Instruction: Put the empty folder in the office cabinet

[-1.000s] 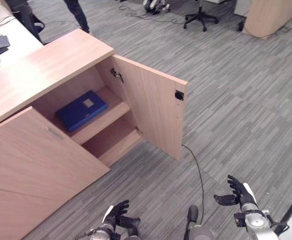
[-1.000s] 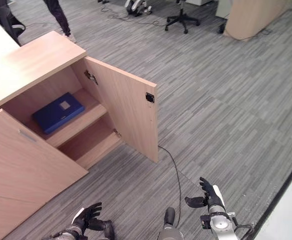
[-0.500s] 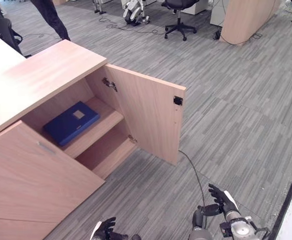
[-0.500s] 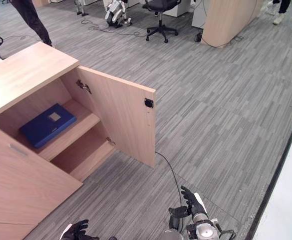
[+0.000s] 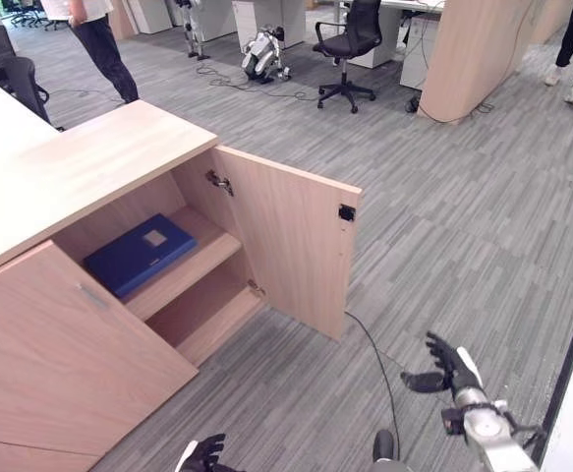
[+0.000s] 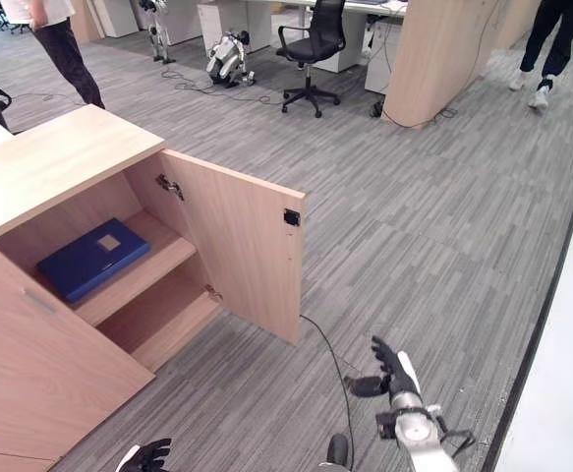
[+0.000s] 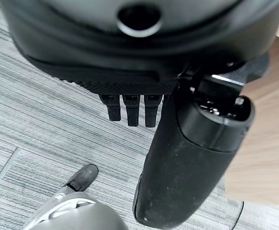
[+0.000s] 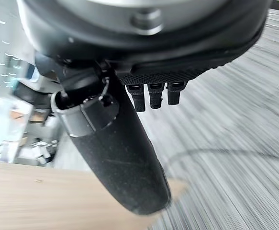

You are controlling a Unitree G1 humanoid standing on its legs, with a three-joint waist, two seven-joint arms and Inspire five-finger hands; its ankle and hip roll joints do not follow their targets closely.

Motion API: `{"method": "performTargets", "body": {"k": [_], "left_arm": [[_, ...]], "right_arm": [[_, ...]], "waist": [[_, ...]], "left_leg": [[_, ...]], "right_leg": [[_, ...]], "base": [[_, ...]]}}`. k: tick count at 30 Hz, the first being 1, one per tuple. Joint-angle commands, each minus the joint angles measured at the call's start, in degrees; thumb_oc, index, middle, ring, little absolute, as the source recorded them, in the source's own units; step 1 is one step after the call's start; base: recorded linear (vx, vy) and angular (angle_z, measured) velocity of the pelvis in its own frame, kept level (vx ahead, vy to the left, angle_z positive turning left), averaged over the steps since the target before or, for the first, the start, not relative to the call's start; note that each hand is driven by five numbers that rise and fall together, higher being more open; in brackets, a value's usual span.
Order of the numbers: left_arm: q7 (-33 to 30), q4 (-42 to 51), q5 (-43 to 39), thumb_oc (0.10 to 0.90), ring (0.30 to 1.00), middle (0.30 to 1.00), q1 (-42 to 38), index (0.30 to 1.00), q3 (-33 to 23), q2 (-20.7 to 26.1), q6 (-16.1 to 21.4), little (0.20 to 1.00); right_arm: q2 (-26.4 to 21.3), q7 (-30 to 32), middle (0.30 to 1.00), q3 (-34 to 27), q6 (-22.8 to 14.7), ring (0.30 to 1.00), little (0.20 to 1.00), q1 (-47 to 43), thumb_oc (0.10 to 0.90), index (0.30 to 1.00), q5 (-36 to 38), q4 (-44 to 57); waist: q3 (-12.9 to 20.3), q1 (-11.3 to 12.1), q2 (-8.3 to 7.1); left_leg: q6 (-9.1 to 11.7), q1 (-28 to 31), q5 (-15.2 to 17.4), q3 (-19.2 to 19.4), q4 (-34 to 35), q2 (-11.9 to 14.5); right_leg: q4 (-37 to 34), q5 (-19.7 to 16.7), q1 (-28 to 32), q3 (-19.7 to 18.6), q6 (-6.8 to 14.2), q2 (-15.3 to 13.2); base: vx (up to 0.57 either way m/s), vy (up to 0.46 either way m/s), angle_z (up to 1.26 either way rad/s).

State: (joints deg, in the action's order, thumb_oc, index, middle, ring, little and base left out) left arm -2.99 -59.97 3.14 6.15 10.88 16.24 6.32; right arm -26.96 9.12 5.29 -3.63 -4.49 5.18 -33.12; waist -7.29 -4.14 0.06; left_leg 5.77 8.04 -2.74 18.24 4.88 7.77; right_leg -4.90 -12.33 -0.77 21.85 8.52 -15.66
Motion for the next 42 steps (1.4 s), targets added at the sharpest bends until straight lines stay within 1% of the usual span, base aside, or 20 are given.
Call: {"method": "performTargets", "body": {"k": [1, 6, 7, 8, 10, 11, 13, 16, 20, 21, 22, 24, 27, 28, 29, 33, 38, 40, 41, 42], "left_arm": [[0.0, 1.0, 0.9, 0.8, 0.9, 0.9, -4.0, 0.9, 1.4, 4.4, 1.6, 0.9], [-0.2, 0.2, -0.2, 0.8, 0.9, 0.9, -4.3, 0.9, 2.4, 5.3, 1.2, 0.9], [-0.1, -0.2, -0.6, 0.8, 0.9, 0.9, -4.2, 0.9, 2.8, 5.7, 1.1, 0.9], [-0.1, -0.2, -0.6, 0.8, 0.9, 0.9, -4.2, 0.9, 2.7, 5.6, 1.1, 0.9], [-0.1, -0.3, -0.8, 0.8, 0.9, 0.9, -4.0, 0.9, 3.0, 6.1, 1.0, 0.9], [-0.2, -0.3, -1.2, 0.8, 0.9, 0.9, -3.7, 0.9, 3.4, 6.2, 1.1, 0.9], [-0.2, -0.4, -1.3, 0.8, 0.9, 0.9, -3.6, 0.9, 3.4, 6.2, 1.1, 0.9], [-0.4, -0.9, -1.7, 0.8, 0.9, 0.9, -3.6, 0.9, 3.8, 6.5, 1.0, 0.9], [-0.5, -1.3, -1.6, 0.8, 0.9, 0.9, -3.6, 0.9, 4.4, 7.1, 1.1, 0.9], [-0.5, -1.3, -1.6, 0.8, 0.9, 0.9, -3.6, 0.9, 4.3, 7.1, 1.1, 0.9], [-0.7, -1.5, -1.6, 0.8, 0.9, 0.9, -3.8, 0.9, 4.5, 7.5, 1.0, 0.9], [-0.8, -1.4, -1.7, 0.8, 0.9, 0.9, -4.0, 0.9, 4.8, 7.9, 1.1, 0.9], [-1.0, -0.9, -1.7, 0.8, 0.9, 0.9, -4.8, 0.9, 5.5, 8.6, 1.1, 0.9], [-1.0, -0.9, -1.7, 0.8, 0.9, 0.9, -4.8, 0.9, 5.5, 8.7, 1.1, 0.9], [-1.2, -0.5, -2.0, 0.8, 0.9, 0.9, -5.6, 0.9, 5.6, 9.0, 1.1, 0.9], [-1.7, 0.1, -2.6, 0.8, 0.9, 0.9, -6.8, 0.9, 5.8, 9.4, 1.0, 0.9], [-2.8, 0.2, -3.2, 0.8, 0.9, 0.9, -7.0, 0.9, 4.7, 9.1, 0.6, 0.9], [-3.2, 0.9, -3.7, 0.8, 0.9, 0.9, -6.3, 0.9, 3.8, 9.2, 0.6, 0.9], [-3.6, 0.8, -3.6, 0.8, 0.9, 0.9, -6.3, 0.9, 3.5, 8.9, 0.6, 0.9], [-4.1, 1.0, -4.0, 0.8, 0.9, 0.9, -5.9, 0.9, 3.1, 8.7, 0.5, 0.9]], "right_arm": [[-4.0, 3.3, 0.9, -2.4, -5.5, 0.9, 0.9, -15.9, 0.8, 0.9, 3.8, 0.6], [-5.2, 3.5, 0.9, 1.2, -5.0, 0.9, 0.9, -26.1, 0.8, 0.9, 7.1, -3.9], [-5.4, 2.8, 0.9, 3.3, -4.5, 0.9, 0.9, -30.1, 0.8, 0.9, 7.7, -6.2], [-5.4, 2.8, 0.9, 3.4, -4.6, 0.9, 0.9, -30.3, 0.8, 0.9, 7.8, -6.3], [-5.7, 2.3, 0.9, 5.4, -4.1, 0.9, 0.9, -33.9, 0.8, 0.9, 7.8, -8.4], [-5.2, 2.1, 0.9, 6.6, -3.9, 0.9, 0.9, -37.5, 0.8, 0.9, 8.5, -10.8], [-5.2, 1.9, 0.9, 7.2, -3.8, 0.9, 0.9, -38.9, 0.8, 0.9, 8.6, -11.9], [-4.3, 1.5, 0.9, 9.4, -3.4, 0.9, 0.9, -44.6, 0.8, 0.9, 9.0, -16.6], [-2.7, 1.5, 0.9, 10.4, -3.2, 0.9, 0.9, -49.5, 0.8, 0.9, 10.5, -22.0], [-2.7, 1.5, 0.9, 10.5, -3.2, 0.9, 0.9, -49.6, 0.8, 0.9, 10.5, -22.1], [-1.9, 1.5, 0.9, 10.8, -2.9, 0.9, 0.9, -51.3, 0.8, 0.9, 10.9, -23.6], [-0.7, 1.6, 0.9, 11.0, -2.7, 0.9, 0.9, -52.9, 0.8, 0.9, 11.6, -25.3], [0.3, 1.9, 0.9, 11.2, -2.8, 0.9, 0.9, -54.5, 0.8, 0.9, 12.7, -26.4], [0.3, 1.9, 0.9, 11.2, -2.8, 0.9, 0.9, -54.5, 0.8, 0.9, 12.7, -26.4], [0.5, 2.0, 0.9, 11.8, -2.6, 0.9, 0.9, -55.1, 0.8, 0.9, 12.5, -26.4], [1.7, 2.7, 0.9, 12.3, -3.3, 0.9, 0.9, -54.7, 0.8, 0.9, 13.3, -24.4], [5.8, 2.6, 0.9, 14.7, -4.7, 0.9, 0.9, -49.9, 0.8, 0.9, 13.3, -13.8], [8.1, 2.6, 0.9, 15.8, -5.3, 0.9, 0.9, -46.8, 0.8, 0.9, 12.8, -9.0], [9.7, 2.6, 0.9, 16.1, -5.6, 0.9, 0.9, -45.7, 0.8, 0.9, 12.8, -8.1], [11.3, 3.0, 0.9, 16.5, -5.9, 0.9, 0.9, -44.7, 0.8, 0.9, 12.7, -6.7]], "waist": [[-1.5, 2.4, -0.37], [-1.1, 4.8, -1.44], [-1.1, 5.9, -1.69], [-1.0, 5.8, -1.74], [-0.9, 6.7, -2.02], [-0.9, 7.8, -2.23], [-0.9, 8.1, -2.32], [-0.7, 9.9, -2.7], [-0.7, 12.3, -2.93], [-0.7, 12.2, -2.91], [-0.7, 13.3, -3.01], [-0.6, 14.5, -3.06], [-0.9, 16.3, -3.24], [-0.8, 16.2, -3.24], [-0.9, 17.3, -3.27], [-1.0, 18.3, -3.56], [-1.4, 18.5, -3.77], [-1.9, 18.9, -3.69], [-1.8, 19.1, -3.93], [-1.7, 19.4, -3.99]], "left_leg": [[-0.8, 1.4, 7.6, 0.4, -0.2, -0.4], [-0.6, 0.6, 7.1, -0.6, -0.3, 0.0], [-0.4, 0.4, 7.1, -1.1, -0.4, 0.2], [-0.5, 0.2, 6.9, -1.2, -0.3, 0.1], [-0.3, -0.2, 6.6, -1.7, -0.4, 0.3], [-0.2, -0.4, 6.6, -2.2, -0.5, 0.5], [-0.1, -0.5, 6.5, -2.4, -0.5, 0.6], [0.1, -1.5, 5.9, -3.5, -0.4, 0.8], [0.5, -2.3, 5.7, -5.1, -0.5, 1.1], [0.6, -2.3, 5.7, -5.1, -0.5, 1.1], [0.7, -2.9, 5.4, -5.9, -0.5, 1.2], [0.9, -3.6, 5.1, -7.0, -0.6, 1.3], [1.4, -5.4, 4.4, -9.0, -0.7, 1.5], [1.4, -5.5, 4.4, -9.1, -0.7, 1.5], [1.7, -6.5, 3.8, -10.5, -0.8, 1.8], [2.6, -8.5, 2.8, -12.9, -1.0, 2.3], [3.6, -9.6, 1.4, -14.2, -1.1, 3.4], [4.4, -10.4, 0.5, -14.7, -1.3, 4.1], [5.2, -9.9, 1.1, -15.1, -0.8, 4.8], [5.6, -10.2, 0.8, -15.6, -0.8, 5.2]], "right_leg": [[8.9, 11.5, 3.7, 3.0, 5.7, -4.2], [8.9, 11.6, 4.2, 4.2, 5.5, -4.0], [8.9, 11.9, 4.5, 4.5, 5.4, -3.8], [8.8, 11.7, 4.4, 4.6, 5.4, -3.8], [8.7, 12.0, 4.6, 5.1, 5.3, -3.6], [8.7, 12.3, 5.1, 5.5, 5.1, -3.4], [8.6, 12.3, 5.2, 5.8, 5.1, -3.3], [8.2, 12.5, 5.7, 6.8, 4.9, -3.0], [7.8, 13.3, 6.5, 8.0, 4.6, -2.4], [7.8, 13.3, 6.5, 8.1, 4.6, -2.4], [7.7, 13.6, 6.7, 8.4, 4.4, -2.1], [7.5, 14.0, 7.1, 9.1, 4.2, -1.7], [7.3, 14.6, 7.5, 10.9, 3.9, -1.1], [7.3, 14.6, 7.5, 11.0, 3.9, -1.1], [7.2, 15.2, 7.9, 12.2, 3.6, -0.5], [7.0, 16.7, 8.7, 14.2, 2.7, 1.0], [6.9, 18.3, 9.2, 15.3, 1.4, 2.9], [6.7, 19.2, 9.3, 15.7, 0.7, 4.0], [6.3, 20.9, 9.9, 15.1, 0.7, 4.9], [6.1, 21.2, 9.9, 15.3, 0.3, 5.6]], "base": [[0.0, -0.001, 0.1], [-0.01, -0.014, 0.14], [0.0, -0.017, 0.09], [0.02, -0.014, 0.11], [0.01, -0.011, 0.24], [0.01, -0.01, 0.17], [0.02, -0.013, 0.17], [0.02, -0.023, 0.21], [0.03, -0.025, 0.21], [0.03, -0.024, 0.13], [0.02, -0.025, 0.13], [0.04, -0.037, 0.18], [0.01, -0.044, 0.25], [-0.01, -0.052, 0.29], [-0.01, -0.05, 0.29], [-0.02, -0.061, 0.4], [-0.02, -0.064, 0.13], [0.0, -0.126, 0.11], [0.07, -0.153, 0.15], [0.09, -0.158, 0.14]]}}
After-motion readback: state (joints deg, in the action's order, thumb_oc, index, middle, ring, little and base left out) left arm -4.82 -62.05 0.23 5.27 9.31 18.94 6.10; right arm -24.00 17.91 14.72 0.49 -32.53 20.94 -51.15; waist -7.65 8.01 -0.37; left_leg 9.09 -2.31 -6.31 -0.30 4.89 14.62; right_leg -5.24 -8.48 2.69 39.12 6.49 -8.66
